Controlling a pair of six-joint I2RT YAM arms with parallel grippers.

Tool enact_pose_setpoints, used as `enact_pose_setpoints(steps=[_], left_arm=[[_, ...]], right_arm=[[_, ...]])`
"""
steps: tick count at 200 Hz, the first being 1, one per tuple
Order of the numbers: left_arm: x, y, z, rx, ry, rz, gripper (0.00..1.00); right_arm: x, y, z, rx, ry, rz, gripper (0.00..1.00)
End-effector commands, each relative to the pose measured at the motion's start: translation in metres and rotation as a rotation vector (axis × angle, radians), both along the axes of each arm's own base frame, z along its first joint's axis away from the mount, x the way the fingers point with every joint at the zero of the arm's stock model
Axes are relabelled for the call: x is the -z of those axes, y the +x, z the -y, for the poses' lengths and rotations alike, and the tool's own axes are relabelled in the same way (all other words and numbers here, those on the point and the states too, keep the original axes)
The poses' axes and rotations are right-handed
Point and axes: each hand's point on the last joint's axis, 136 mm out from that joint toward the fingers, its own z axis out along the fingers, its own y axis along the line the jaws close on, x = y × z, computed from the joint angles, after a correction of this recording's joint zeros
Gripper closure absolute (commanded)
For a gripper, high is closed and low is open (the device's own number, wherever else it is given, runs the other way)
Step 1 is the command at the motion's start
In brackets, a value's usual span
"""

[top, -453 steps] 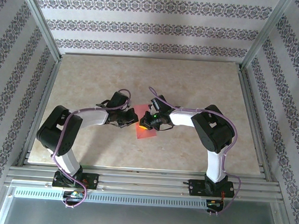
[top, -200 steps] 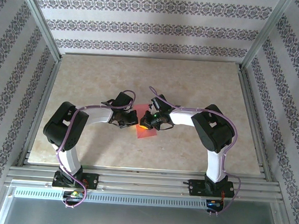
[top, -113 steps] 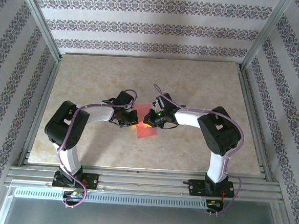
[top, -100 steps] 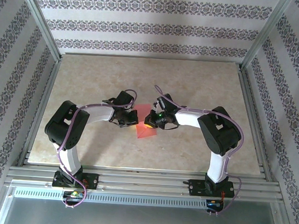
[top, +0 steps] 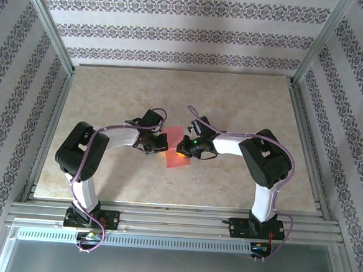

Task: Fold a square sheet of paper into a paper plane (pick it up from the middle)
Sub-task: Fold the triangle a second time at the center of the table.

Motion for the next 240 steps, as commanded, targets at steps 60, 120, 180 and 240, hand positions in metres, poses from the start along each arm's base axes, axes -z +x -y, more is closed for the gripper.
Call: enact_pose_setpoints(steps=[60, 120, 180, 240], left_arm=[[-0.061, 0.006, 0.018, -0.003, -0.091, 0.091, 0.9], [-0.036, -0.031, 0.04, -0.005, -0.114, 0.004, 0.96], [-0.011, -0.05, 0.032, 0.002, -0.068, -0.068, 1.0], [0.001, -0.056, 0.032, 0.023, -0.037, -0.094, 1.0]], right_arm=[[0.055, -0.021, 0.039, 0.128, -0.195, -0.123, 1.0], [0.058, -0.025, 0.038, 0.133, -0.197, -0.144, 1.0], [0.058, -0.024, 0.037, 0.132, -0.197, -0.152, 1.0], [0.059, -0.024, 0.036, 0.133, -0.201, -0.165, 1.0]])
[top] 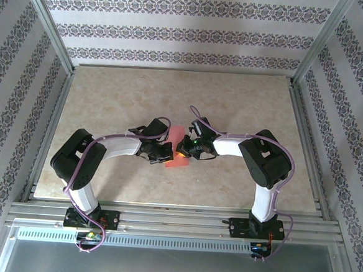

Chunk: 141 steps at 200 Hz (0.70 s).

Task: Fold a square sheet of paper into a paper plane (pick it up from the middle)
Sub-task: Fold the triangle a second time at the center of the table.

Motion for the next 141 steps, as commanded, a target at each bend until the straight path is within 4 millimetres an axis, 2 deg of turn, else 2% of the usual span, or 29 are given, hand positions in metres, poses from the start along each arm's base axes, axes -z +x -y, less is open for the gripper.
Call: enact_pose_setpoints(steps=[1, 72, 141], left_arm=[[0.008, -0.008, 0.001, 0.014, 0.025, -0.025, 1.0], [0.023, -0.021, -0.02, 0.027, 0.12, -0.046, 1.0], [0.025, -0.035, -0.027, 0.073, 0.14, -0.061, 1.0]], right_arm=[[0.059, -0.027, 0.037, 0.056, -0.218, -0.143, 1.0], [0.064, -0.03, 0.041, 0.062, -0.247, -0.166, 1.0], [0.069, -0.032, 0.045, 0.069, -0.273, -0.192, 1.0]])
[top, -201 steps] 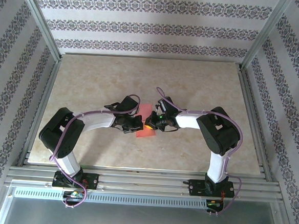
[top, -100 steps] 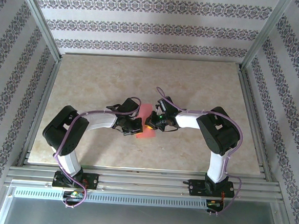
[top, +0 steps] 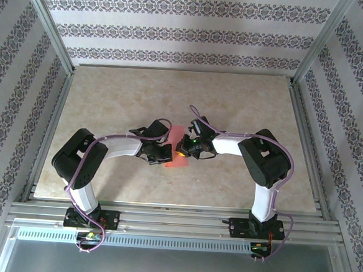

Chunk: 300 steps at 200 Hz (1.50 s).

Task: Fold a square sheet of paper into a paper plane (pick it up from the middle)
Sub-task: Fold the triangle a second time at the center of the table.

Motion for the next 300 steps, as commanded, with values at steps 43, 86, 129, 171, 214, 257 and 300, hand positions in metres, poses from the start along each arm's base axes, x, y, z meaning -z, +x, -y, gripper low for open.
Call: enact_pose_setpoints(steps=[43, 86, 129, 171, 214, 257, 300], left_arm=[[0.011, -0.047, -0.026, 0.069, 0.089, -0.09, 1.0], [-0.02, -0.041, -0.024, 0.096, 0.079, -0.021, 1.0], [-0.054, -0.004, -0.002, 0.048, -0.006, 0.113, 1.0], [-0.026, 0.005, 0.006, 0.017, 0.003, 0.06, 1.0], [0.001, -0.006, -0.01, 0.007, 0.08, 0.011, 1.0], [0.019, -0.019, -0.015, 0.017, 0.093, -0.039, 1.0], [0.032, -0.03, -0.028, 0.015, 0.151, -0.068, 1.0]], right_arm=[[0.069, -0.033, 0.046, 0.066, -0.267, -0.175, 1.0], [0.069, -0.034, 0.046, 0.065, -0.267, -0.178, 1.0], [0.072, -0.035, 0.046, 0.06, -0.269, -0.184, 1.0], [0.069, -0.033, 0.045, 0.058, -0.26, -0.179, 1.0], [0.065, -0.031, 0.043, 0.054, -0.247, -0.169, 1.0], [0.062, -0.03, 0.042, 0.051, -0.239, -0.16, 1.0], [0.023, -0.001, 0.026, 0.003, -0.138, 0.01, 1.0]])
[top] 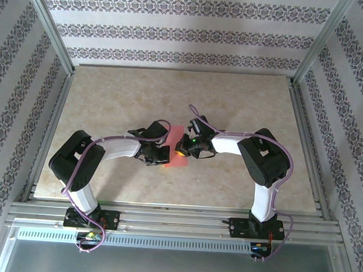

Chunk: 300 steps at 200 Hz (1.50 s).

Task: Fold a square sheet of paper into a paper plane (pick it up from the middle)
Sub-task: Fold the triangle a second time at the center of the table.

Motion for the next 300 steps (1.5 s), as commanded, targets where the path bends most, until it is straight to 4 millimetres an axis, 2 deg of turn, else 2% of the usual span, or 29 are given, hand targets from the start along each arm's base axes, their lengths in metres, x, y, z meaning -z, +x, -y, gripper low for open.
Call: enact_pose_setpoints(steps=[1, 21, 38, 79, 135, 158, 197, 248, 280, 300], left_arm=[[0.03, -0.022, -0.017, -0.005, 0.094, -0.077, 1.0], [0.033, -0.025, -0.021, -0.008, 0.11, -0.089, 1.0], [0.034, -0.025, -0.021, -0.011, 0.116, -0.095, 1.0], [0.033, -0.024, -0.02, -0.008, 0.11, -0.09, 1.0], [0.032, -0.024, -0.02, -0.007, 0.109, -0.091, 1.0], [0.033, -0.026, -0.022, -0.007, 0.119, -0.095, 1.0], [0.035, -0.03, -0.028, -0.004, 0.151, -0.11, 1.0], [0.042, -0.037, -0.032, 0.007, 0.174, -0.148, 1.0], [0.039, -0.036, -0.031, 0.013, 0.172, -0.139, 1.0], [0.036, -0.034, -0.029, 0.021, 0.165, -0.133, 1.0]], right_arm=[[0.023, -0.003, 0.027, 0.011, -0.132, 0.01, 1.0], [-0.011, 0.012, 0.017, -0.029, -0.064, 0.135, 1.0], [-0.024, 0.011, 0.012, -0.058, -0.038, 0.176, 1.0], [-0.008, -0.019, -0.006, -0.102, -0.03, 0.12, 1.0], [0.003, -0.029, -0.021, -0.129, -0.008, 0.083, 1.0], [0.006, -0.025, -0.012, -0.105, -0.03, 0.08, 1.0], [0.018, -0.002, 0.021, 0.0, -0.093, 0.052, 1.0], [0.015, 0.033, 0.047, 0.058, -0.101, 0.074, 1.0], [0.022, 0.05, 0.069, 0.115, -0.134, 0.065, 1.0], [0.014, 0.064, 0.086, 0.162, -0.145, 0.075, 1.0]])
